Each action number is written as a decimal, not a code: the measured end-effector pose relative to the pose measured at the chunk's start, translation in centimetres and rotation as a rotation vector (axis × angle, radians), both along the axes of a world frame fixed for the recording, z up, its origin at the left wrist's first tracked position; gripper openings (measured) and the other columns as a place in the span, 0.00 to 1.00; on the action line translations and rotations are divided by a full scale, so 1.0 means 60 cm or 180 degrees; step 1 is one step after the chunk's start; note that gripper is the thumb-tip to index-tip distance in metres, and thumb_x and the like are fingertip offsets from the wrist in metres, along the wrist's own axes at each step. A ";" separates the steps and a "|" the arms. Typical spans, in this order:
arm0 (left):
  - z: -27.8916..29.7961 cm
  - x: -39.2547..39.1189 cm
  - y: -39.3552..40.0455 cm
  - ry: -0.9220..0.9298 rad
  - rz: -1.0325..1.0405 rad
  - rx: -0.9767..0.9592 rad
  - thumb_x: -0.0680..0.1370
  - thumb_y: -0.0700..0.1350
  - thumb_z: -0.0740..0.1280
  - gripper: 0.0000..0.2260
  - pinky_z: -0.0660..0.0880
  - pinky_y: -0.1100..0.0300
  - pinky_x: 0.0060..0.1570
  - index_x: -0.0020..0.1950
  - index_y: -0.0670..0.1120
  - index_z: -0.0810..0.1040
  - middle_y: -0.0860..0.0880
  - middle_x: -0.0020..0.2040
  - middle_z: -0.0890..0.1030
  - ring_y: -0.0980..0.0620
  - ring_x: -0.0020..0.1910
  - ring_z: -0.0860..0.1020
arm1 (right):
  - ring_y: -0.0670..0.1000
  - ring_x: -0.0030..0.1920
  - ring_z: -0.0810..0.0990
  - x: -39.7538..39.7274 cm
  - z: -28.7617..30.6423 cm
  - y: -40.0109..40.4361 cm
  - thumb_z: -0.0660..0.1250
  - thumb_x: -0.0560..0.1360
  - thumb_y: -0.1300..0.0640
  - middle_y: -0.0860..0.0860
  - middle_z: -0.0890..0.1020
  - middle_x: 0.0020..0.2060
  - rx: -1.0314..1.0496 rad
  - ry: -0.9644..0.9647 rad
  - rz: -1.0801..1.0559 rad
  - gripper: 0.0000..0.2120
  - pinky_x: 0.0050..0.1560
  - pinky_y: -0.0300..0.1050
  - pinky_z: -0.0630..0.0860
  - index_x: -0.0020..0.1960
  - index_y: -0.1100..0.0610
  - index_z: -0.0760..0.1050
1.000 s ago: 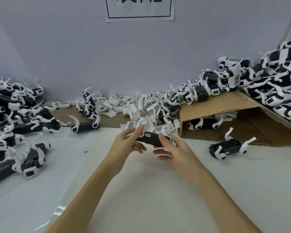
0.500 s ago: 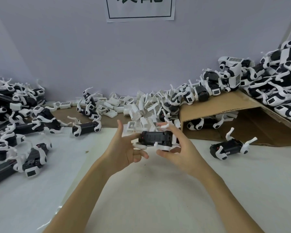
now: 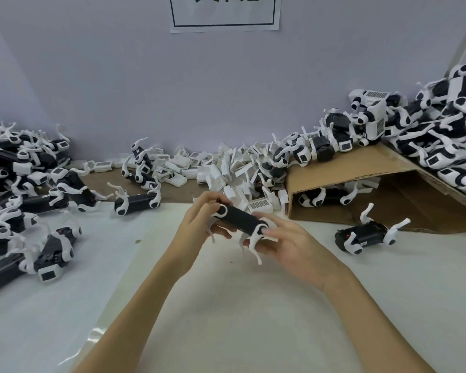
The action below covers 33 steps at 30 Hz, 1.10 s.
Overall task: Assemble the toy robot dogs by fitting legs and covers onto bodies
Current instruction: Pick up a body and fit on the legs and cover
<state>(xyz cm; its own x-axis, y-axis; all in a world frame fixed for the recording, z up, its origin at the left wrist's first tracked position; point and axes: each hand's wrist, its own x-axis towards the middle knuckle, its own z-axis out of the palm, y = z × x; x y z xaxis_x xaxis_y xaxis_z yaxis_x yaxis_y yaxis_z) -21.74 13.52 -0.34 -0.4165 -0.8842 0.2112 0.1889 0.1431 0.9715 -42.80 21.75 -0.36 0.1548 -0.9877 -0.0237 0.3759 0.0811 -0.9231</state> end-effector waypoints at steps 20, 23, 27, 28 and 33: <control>0.000 0.005 0.011 -0.0608 0.0135 -0.0597 0.76 0.68 0.68 0.28 0.74 0.64 0.52 0.77 0.70 0.70 0.64 0.58 0.83 0.53 0.62 0.83 | 0.50 0.60 0.84 0.015 0.002 -0.003 0.78 0.68 0.41 0.47 0.86 0.57 -0.0819 0.0759 -0.1466 0.32 0.60 0.48 0.82 0.71 0.45 0.77; -0.015 0.009 0.006 -0.1322 0.0247 -0.1283 0.77 0.63 0.72 0.33 0.75 0.59 0.62 0.81 0.64 0.66 0.64 0.70 0.79 0.58 0.68 0.78 | 0.46 0.59 0.83 0.012 0.004 0.001 0.83 0.68 0.44 0.45 0.86 0.56 -0.0975 0.0883 -0.1727 0.28 0.54 0.42 0.80 0.66 0.42 0.79; -0.032 -0.007 0.009 -0.1787 0.0091 -0.1886 0.79 0.54 0.76 0.31 0.79 0.58 0.57 0.80 0.63 0.67 0.61 0.68 0.78 0.56 0.62 0.81 | 0.46 0.59 0.80 0.034 -0.010 0.002 0.79 0.65 0.39 0.42 0.82 0.56 -0.1451 0.1881 -0.2183 0.26 0.59 0.38 0.77 0.61 0.41 0.79; -0.037 -0.013 0.010 -0.1885 0.0056 -0.2043 0.80 0.52 0.75 0.28 0.80 0.57 0.55 0.78 0.62 0.70 0.61 0.66 0.78 0.55 0.60 0.81 | 0.46 0.60 0.80 0.043 -0.013 0.003 0.78 0.65 0.37 0.41 0.81 0.58 -0.1552 0.2043 -0.2148 0.26 0.59 0.36 0.76 0.61 0.40 0.78; -0.041 -0.020 0.011 -0.1309 0.0099 -0.1136 0.85 0.41 0.67 0.13 0.80 0.48 0.60 0.69 0.51 0.75 0.53 0.58 0.86 0.53 0.56 0.85 | 0.46 0.64 0.81 0.037 0.000 -0.002 0.59 0.85 0.40 0.49 0.82 0.63 -0.1041 0.0542 -0.1683 0.17 0.66 0.43 0.77 0.68 0.45 0.78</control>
